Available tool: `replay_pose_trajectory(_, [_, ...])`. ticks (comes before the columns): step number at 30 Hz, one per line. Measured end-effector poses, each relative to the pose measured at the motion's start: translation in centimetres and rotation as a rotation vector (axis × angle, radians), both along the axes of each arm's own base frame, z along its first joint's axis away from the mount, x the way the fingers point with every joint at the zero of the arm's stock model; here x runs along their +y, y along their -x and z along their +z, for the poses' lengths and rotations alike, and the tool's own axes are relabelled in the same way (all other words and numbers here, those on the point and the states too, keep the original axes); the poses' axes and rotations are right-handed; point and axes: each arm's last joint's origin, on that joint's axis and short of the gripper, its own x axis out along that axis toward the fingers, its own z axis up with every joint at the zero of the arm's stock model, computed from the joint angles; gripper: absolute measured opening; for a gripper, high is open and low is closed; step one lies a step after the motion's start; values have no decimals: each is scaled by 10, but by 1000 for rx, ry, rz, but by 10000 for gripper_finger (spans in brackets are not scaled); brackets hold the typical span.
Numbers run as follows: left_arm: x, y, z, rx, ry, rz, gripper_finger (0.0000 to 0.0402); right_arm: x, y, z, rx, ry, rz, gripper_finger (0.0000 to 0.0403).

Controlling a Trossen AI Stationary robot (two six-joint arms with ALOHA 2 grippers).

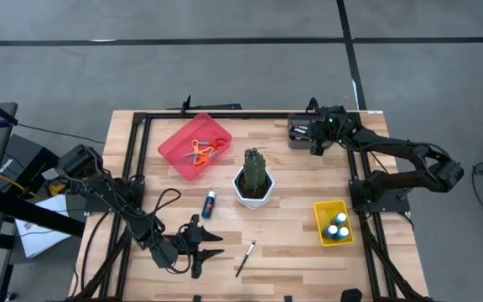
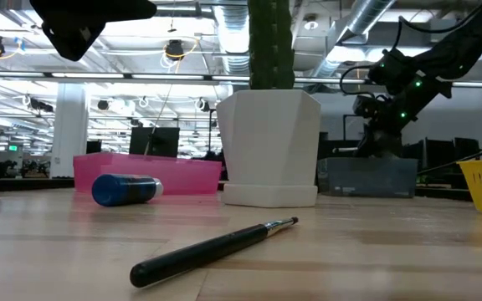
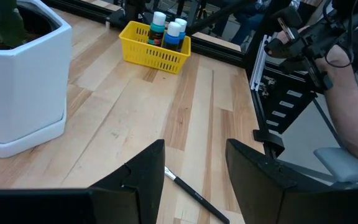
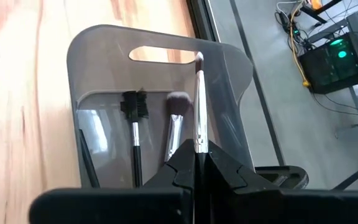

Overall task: Pick & Place Paint Supplies
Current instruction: Put the top foundation brush into the black bin

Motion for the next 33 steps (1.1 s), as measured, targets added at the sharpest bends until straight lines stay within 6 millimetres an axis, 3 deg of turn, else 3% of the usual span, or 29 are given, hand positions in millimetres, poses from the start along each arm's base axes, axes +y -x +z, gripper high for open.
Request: replay_pose_trajectory(33, [0,0,0,0,-4,-2,164,-4,6,0,-89,-80,39,13])
